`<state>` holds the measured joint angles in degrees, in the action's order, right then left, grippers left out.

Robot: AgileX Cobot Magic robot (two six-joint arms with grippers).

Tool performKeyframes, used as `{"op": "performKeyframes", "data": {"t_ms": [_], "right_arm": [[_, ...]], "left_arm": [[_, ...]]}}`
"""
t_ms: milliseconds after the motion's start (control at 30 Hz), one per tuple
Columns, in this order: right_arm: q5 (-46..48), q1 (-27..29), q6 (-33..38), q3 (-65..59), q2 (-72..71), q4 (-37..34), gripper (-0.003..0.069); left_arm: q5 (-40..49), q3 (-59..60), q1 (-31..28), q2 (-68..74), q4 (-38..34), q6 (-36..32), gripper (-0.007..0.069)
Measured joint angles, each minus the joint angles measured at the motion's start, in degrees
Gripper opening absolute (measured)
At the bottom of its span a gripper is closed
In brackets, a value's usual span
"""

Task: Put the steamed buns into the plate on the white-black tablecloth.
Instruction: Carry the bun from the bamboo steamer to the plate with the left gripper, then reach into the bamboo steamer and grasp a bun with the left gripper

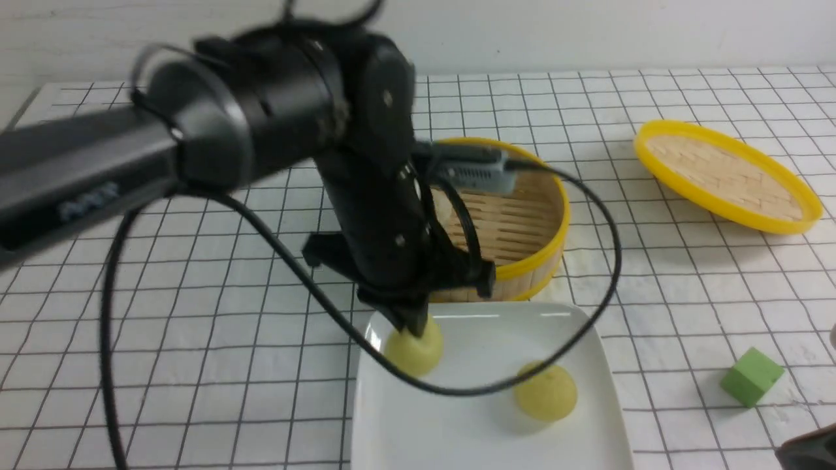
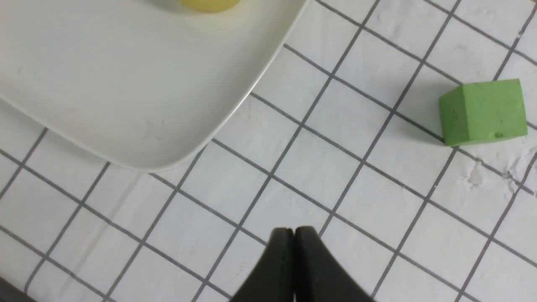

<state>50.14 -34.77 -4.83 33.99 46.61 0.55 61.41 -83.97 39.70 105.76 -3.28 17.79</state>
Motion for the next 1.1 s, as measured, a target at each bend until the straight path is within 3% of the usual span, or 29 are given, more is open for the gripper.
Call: {"op": "performKeyframes", "data": {"t_ms": [100,300,400,567,767,1100], "right_arm": [[0.0,0.0,0.0,0.0,0.0,0.0,0.0019],[0.0,0.0,0.0,0.0,0.0,0.0,0.002],[0.0,0.0,0.0,0.0,0.0,0.0,0.0022],[0.0,0.0,-0.01,0.0,0.0,0.0,0.0029],[0.12,0.0,-0.01,0.0,0.0,0.0,0.0038],[0.19,0.0,-0.01,0.0,0.0,0.0,0.005]], "left_arm": [[-2.19,0.29,0.49,2.54,0.99,1.57,0.007],[-4.69,0.43,0.49,6.52,1.6,2.78,0.0232],[-3.51,-0.35,0.49,6.01,1.62,4.59,0.0372],[0.29,-6.95,0.54,3.73,5.01,6.41,0.0504],[1.0,-19.55,-1.01,5.82,10.22,8.73,0.0508],[1.17,-35.81,-6.97,20.74,11.84,10.24,0.0461]]}}
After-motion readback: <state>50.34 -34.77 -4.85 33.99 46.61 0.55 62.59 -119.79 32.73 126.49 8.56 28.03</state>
